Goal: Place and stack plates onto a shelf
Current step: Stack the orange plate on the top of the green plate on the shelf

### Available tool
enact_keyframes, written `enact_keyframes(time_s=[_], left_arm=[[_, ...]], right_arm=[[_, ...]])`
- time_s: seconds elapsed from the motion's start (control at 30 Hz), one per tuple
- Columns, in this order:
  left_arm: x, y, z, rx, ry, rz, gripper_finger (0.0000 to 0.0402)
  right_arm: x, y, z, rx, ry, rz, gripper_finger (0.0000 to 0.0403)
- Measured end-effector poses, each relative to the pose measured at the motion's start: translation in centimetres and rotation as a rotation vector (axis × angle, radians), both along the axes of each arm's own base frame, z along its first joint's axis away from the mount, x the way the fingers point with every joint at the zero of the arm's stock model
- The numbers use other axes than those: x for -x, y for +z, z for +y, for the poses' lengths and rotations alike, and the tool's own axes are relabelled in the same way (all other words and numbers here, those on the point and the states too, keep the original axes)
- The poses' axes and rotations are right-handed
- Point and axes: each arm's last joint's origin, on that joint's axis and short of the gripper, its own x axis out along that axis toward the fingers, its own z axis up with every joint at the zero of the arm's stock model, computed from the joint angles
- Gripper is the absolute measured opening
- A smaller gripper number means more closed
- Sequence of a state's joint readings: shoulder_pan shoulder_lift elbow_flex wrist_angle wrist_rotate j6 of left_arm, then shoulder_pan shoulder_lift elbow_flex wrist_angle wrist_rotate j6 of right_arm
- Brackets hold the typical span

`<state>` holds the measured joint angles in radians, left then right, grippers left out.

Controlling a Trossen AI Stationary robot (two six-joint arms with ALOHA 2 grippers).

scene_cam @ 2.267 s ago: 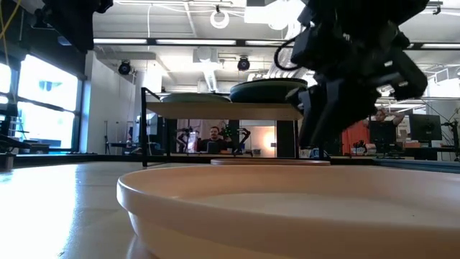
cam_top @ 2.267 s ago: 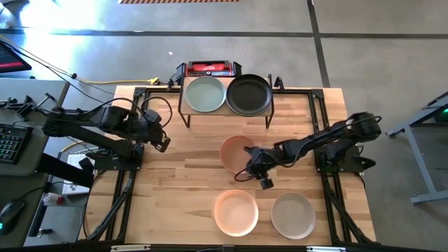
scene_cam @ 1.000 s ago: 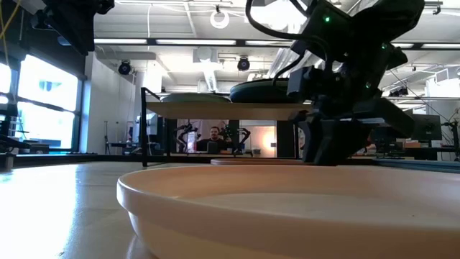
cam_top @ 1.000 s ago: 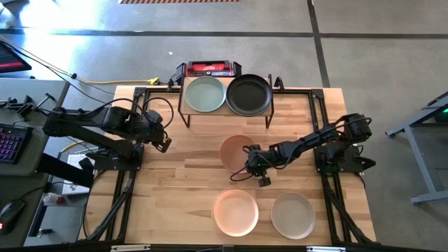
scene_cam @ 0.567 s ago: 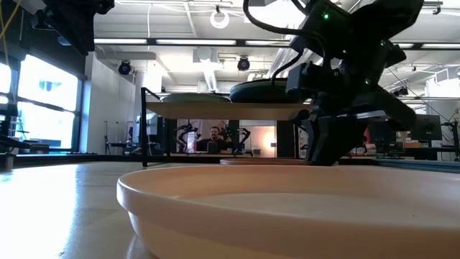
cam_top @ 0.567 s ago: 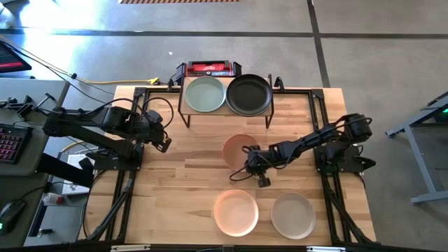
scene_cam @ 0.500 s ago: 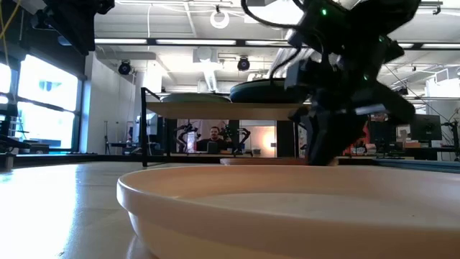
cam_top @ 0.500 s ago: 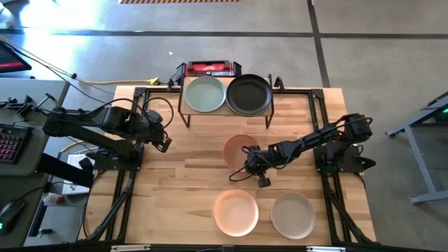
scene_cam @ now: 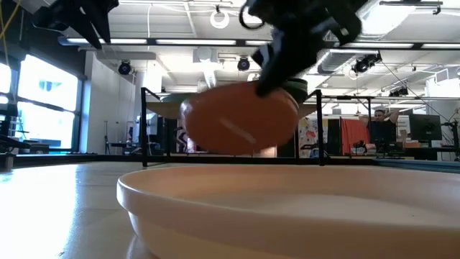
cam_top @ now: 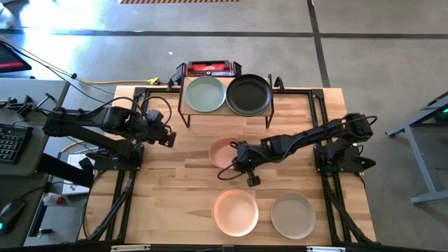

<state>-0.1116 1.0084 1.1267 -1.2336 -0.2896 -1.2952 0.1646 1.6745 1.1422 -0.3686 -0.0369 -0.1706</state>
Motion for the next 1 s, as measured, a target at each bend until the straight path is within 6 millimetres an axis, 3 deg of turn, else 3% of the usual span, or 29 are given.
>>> enact_keyframes(time_s=[0.5,0.7,1.0], left_arm=[[-0.6,0.0,-0.3,0.112,0.05,-0.051,0.0084],[-2.1,0.0,0.1,0.109,0.062,-0.109,0.0084],[-3.8,-0.5,1.4,0.092,0.097,-0.116,0.0084]], right_arm=[[-2.2,7.4,0.4,0.098,0.133,-0.203,0.0],[-2.6,8.8,0.4,0.17,0.21,-0.214,0.0],[-2.7,8.9,0.2,0.249,0.211,-0.14,0.0]])
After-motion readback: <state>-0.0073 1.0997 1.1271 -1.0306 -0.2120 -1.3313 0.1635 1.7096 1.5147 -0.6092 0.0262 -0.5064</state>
